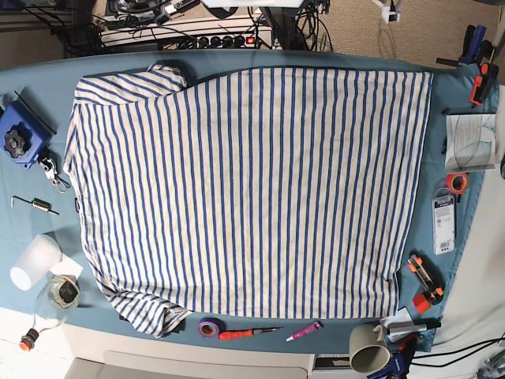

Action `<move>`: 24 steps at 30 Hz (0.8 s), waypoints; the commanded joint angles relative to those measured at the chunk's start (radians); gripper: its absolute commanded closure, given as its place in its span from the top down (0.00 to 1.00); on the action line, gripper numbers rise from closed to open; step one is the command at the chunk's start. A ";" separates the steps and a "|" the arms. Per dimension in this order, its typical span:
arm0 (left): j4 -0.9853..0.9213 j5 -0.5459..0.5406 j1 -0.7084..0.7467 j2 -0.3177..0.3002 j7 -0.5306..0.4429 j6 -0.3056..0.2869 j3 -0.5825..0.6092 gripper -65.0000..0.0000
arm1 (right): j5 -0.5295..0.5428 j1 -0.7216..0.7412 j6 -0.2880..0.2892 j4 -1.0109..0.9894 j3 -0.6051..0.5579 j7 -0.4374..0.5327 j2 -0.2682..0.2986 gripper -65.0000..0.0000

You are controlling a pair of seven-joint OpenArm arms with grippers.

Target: Fold the T-shirt properly

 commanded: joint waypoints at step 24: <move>0.763 -0.134 0.409 -0.008 0.096 -0.004 -0.003 0.00 | 0.198 -0.565 -0.001 0.911 0.423 -0.248 0.061 0.23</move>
